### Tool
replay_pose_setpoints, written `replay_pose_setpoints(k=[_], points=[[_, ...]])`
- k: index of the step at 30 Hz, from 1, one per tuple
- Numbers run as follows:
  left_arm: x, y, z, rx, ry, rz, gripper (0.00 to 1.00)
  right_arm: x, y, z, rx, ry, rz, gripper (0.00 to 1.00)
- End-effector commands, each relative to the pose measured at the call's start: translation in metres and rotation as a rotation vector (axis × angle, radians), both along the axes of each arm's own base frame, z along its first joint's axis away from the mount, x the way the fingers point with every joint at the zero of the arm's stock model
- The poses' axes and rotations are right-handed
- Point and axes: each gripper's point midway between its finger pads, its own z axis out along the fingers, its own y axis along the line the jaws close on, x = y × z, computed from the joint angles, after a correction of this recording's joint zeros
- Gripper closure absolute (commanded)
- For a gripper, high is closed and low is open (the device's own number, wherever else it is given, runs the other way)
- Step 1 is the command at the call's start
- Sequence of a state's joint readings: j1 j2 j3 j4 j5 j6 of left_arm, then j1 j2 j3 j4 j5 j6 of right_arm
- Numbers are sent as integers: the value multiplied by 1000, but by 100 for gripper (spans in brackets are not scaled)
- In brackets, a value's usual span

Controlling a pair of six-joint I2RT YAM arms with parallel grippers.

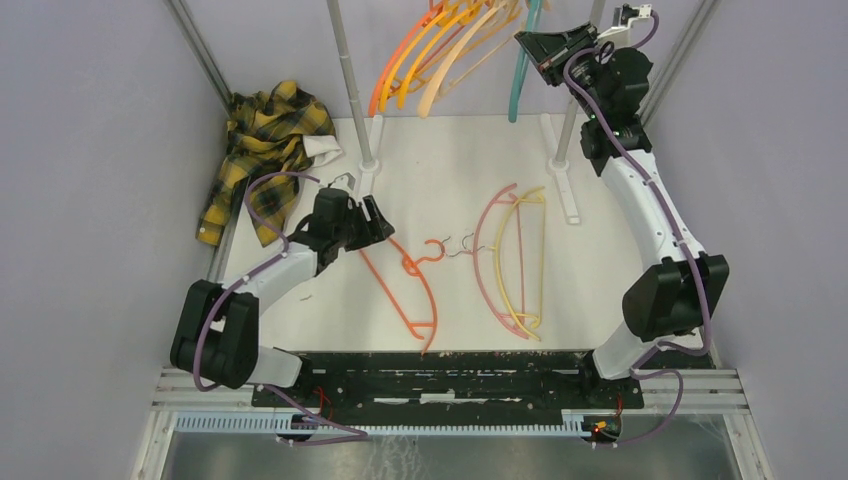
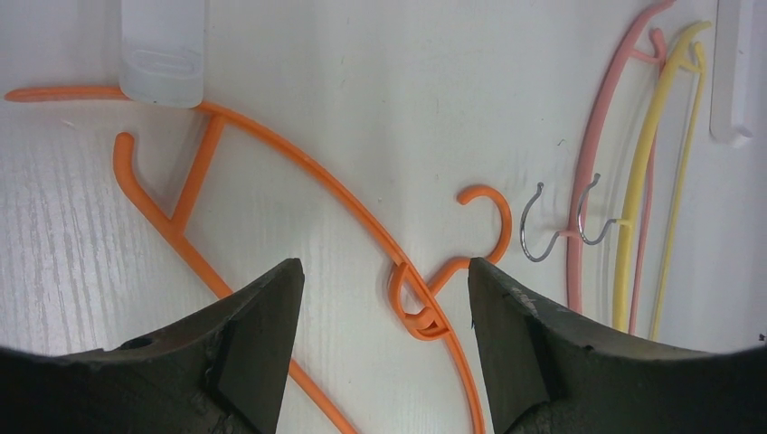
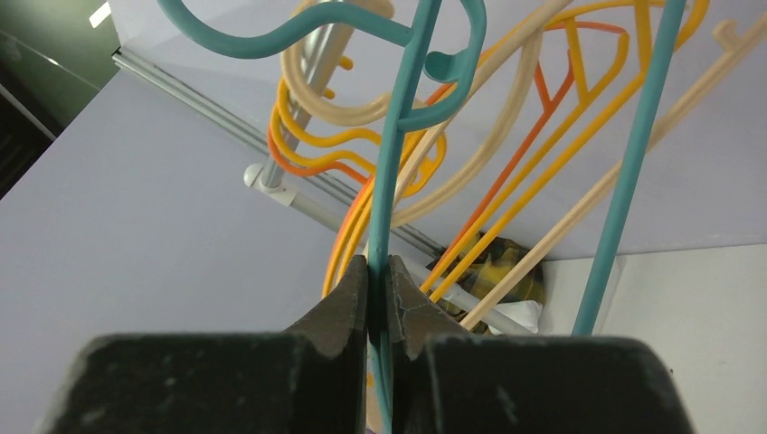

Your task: Organize the hangers

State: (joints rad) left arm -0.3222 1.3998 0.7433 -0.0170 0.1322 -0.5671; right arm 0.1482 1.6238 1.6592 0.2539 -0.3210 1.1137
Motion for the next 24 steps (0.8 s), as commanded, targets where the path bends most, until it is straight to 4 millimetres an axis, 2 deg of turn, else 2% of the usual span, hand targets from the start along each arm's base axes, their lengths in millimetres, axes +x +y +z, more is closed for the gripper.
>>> replay_pose_setpoints(k=[1,5,11,16,18,20,21,22,24], points=[[14,-2,39,-10,-134,-10,26,9,-8,26,58,-48,-44,99],[11,0,43,-9,-142,-4,26,18,-11,6,79,19,-69,99],[7,1,51,-13,-157,-8,26,23,-8,-10,66,72,-56,99],[3,-7,57,-55,-156,-38,26,25,1,-29,36,149,-12,85],[-1,-11,58,-79,-149,-57,26,23,2,-39,17,169,-8,77],[-5,-15,60,-105,-153,-72,26,19,1,-45,-16,163,-9,65],[-7,-16,61,-115,-158,-78,26,15,0,-47,-35,161,-18,56],[-9,-16,62,-123,-163,-82,26,10,-3,-47,-53,152,-33,38],[-14,-17,62,-136,-168,-90,25,-2,-10,-46,-80,123,-67,17]])
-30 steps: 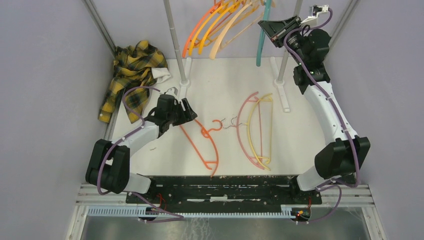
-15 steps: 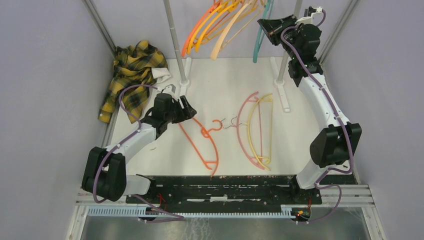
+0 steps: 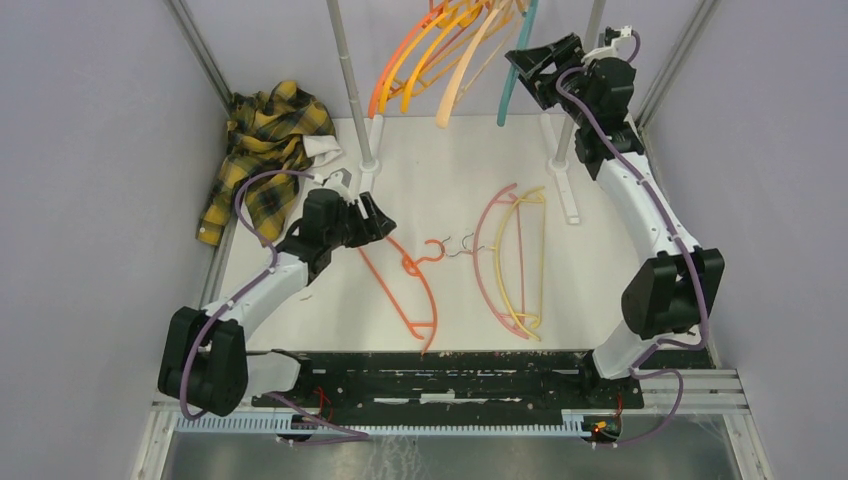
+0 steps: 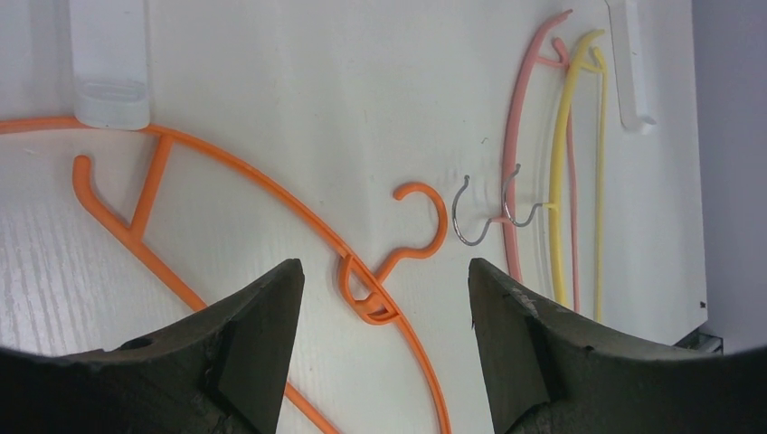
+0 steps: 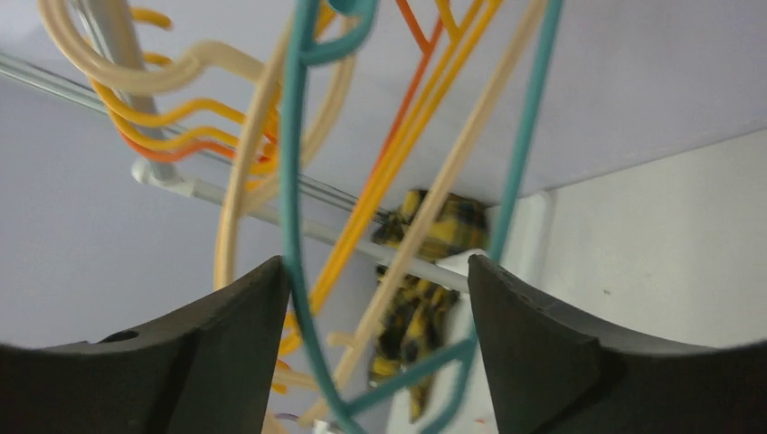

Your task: Organize the hangers

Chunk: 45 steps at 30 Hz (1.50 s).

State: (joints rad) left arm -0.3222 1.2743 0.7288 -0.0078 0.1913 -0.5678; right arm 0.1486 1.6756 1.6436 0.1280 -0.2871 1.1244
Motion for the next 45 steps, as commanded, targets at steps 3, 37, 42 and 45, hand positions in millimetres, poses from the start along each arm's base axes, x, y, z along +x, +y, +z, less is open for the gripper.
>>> replay_pose_setpoints(k=[3,37,42,45], points=[[-16,-11,17,-90,-57,-60,25,-51,-20,21,-84,-134,-79,0],[-68,-70,-80,107,162,117,37,-192,-6,-193,-776,249,61,24],[-63,-60,-82,161,156,166,37,-212,35,-230,-815,289,219,34],[-63,-53,-88,182,158,185,37,-225,50,-250,-842,301,269,35]])
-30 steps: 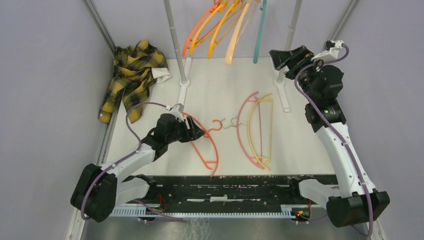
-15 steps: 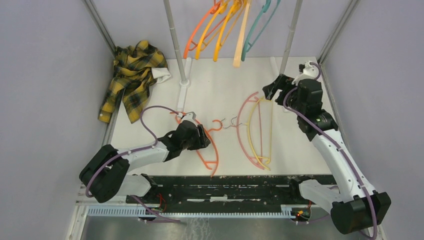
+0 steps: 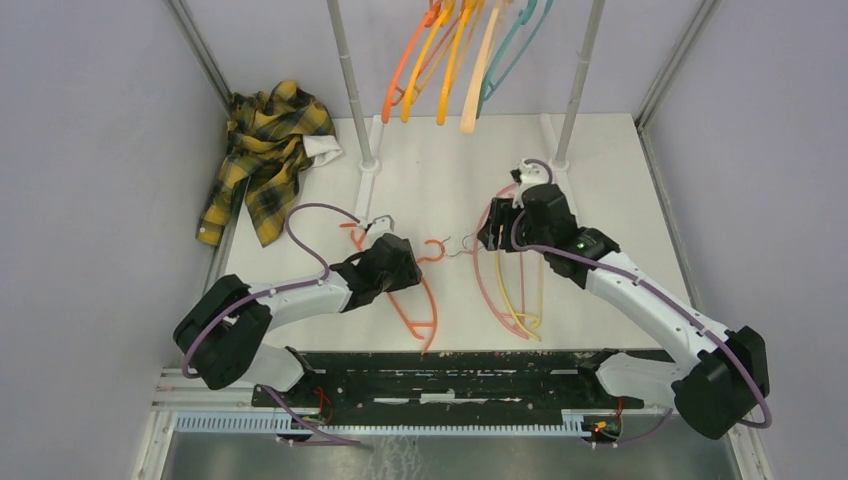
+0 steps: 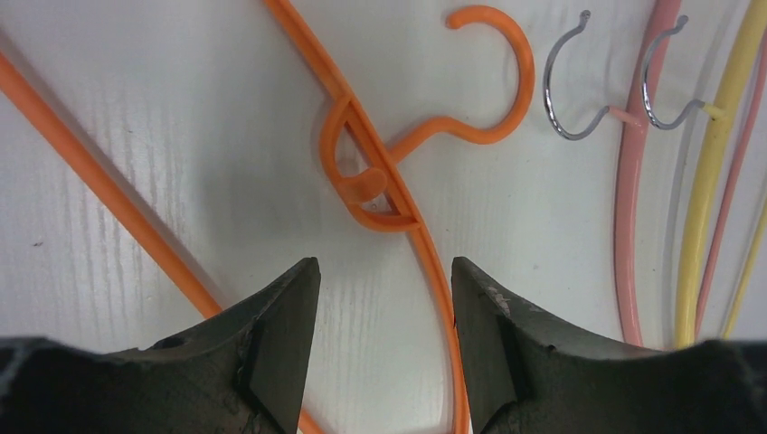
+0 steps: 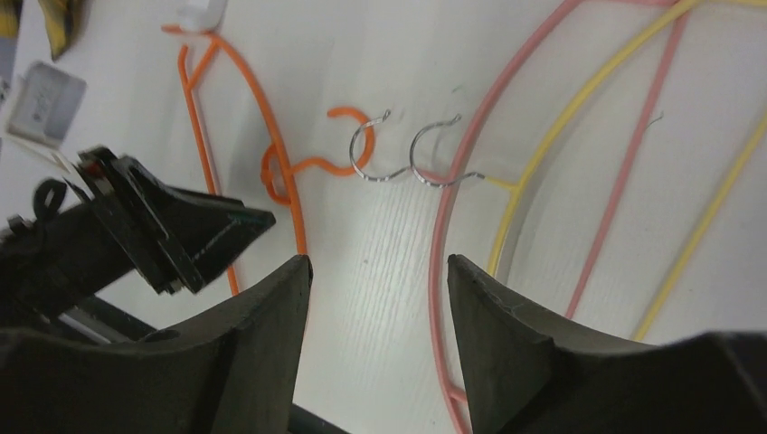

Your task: Organize the hangers

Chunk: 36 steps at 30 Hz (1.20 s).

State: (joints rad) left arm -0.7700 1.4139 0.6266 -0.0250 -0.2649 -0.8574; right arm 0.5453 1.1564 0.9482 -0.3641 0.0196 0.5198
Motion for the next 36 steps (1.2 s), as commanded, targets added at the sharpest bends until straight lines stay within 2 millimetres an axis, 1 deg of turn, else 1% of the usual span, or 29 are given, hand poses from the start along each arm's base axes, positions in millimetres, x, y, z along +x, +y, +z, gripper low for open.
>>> replay_pose_setpoints(k=[1,4,5,9,11,16,21,26,28,31,36], points=[[11,8,1,24,-21,94,37,-16,17,-22,-29,23,56,35],[12,8,-5,38,-8,99,38,-22,22,-31,-45,40,74,35],[13,8,-8,45,-5,101,41,-23,23,-33,-47,42,78,35],[19,11,-10,71,-15,123,57,-27,23,-37,-54,46,86,35],[22,12,-11,84,-23,136,59,-29,23,-40,-54,48,92,35],[28,13,-18,119,-26,148,59,-36,22,-51,-59,71,104,36],[28,10,-25,118,-7,146,55,-40,20,-61,-64,90,109,36],[24,8,-16,76,-15,139,53,-41,21,-63,-64,93,114,36],[23,12,-9,76,-27,148,52,-41,24,-65,-59,98,125,36],[21,23,-2,95,-49,171,50,-41,29,-73,-64,122,143,38],[18,40,2,127,-71,212,48,-48,44,-87,-93,156,189,40]])
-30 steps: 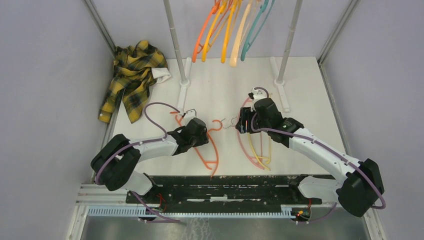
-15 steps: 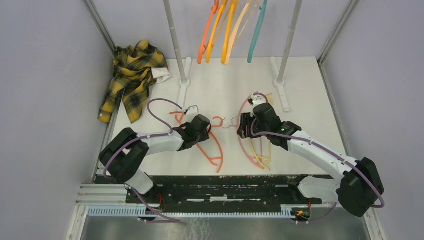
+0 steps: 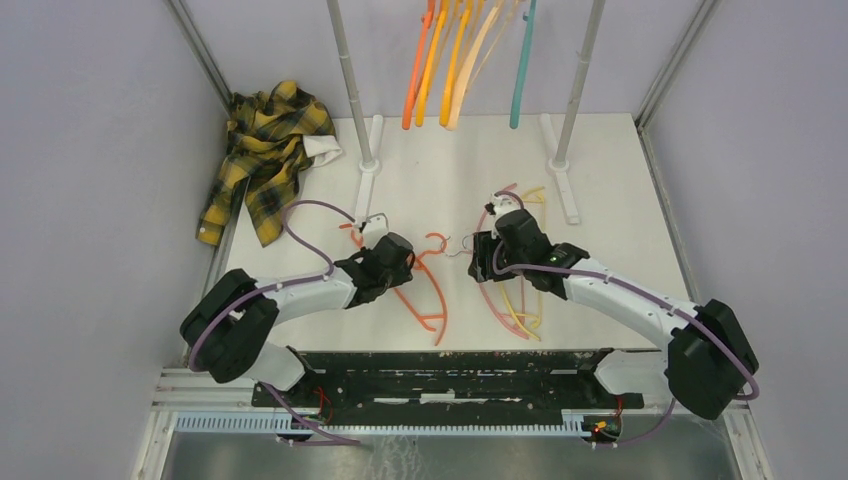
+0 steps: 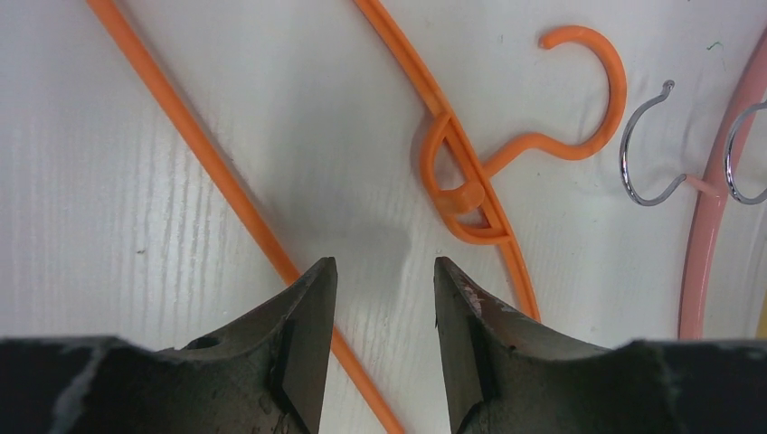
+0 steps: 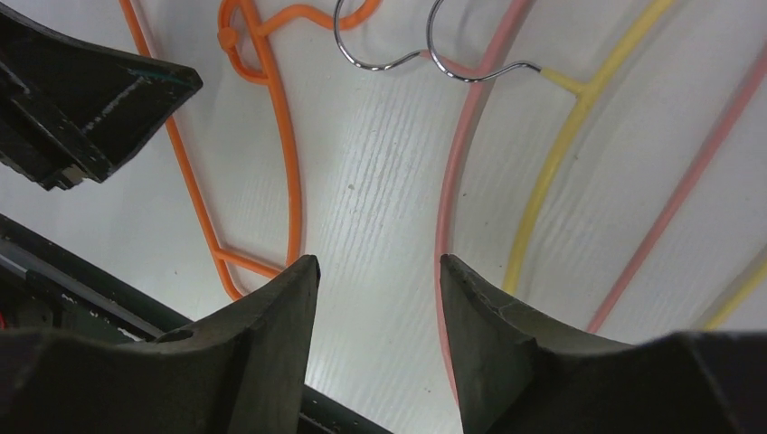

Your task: Organize the hangers

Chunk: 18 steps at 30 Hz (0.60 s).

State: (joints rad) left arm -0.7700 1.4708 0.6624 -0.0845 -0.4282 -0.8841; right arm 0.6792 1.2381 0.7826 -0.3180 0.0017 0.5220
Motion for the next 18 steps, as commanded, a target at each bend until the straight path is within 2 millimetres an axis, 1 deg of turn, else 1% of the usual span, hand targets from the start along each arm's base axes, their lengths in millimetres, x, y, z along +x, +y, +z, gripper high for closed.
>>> replay_pose_setpoints(k=[1,7,10,15,18], points=[[3,16,12,-4,-58,88,47,0,20,-2,13,-7,48,40],[19,1,28,-57,-86,98,45,0,25,-4,7,-10,49,40],[28,-6,31,-70,-91,98,44,1,25,-5,1,-10,48,40],[38,-19,24,-102,-76,89,44,1,25,-10,-5,0,51,40],[40,-24,15,-95,-54,82,45,1,25,-12,-11,3,49,40]])
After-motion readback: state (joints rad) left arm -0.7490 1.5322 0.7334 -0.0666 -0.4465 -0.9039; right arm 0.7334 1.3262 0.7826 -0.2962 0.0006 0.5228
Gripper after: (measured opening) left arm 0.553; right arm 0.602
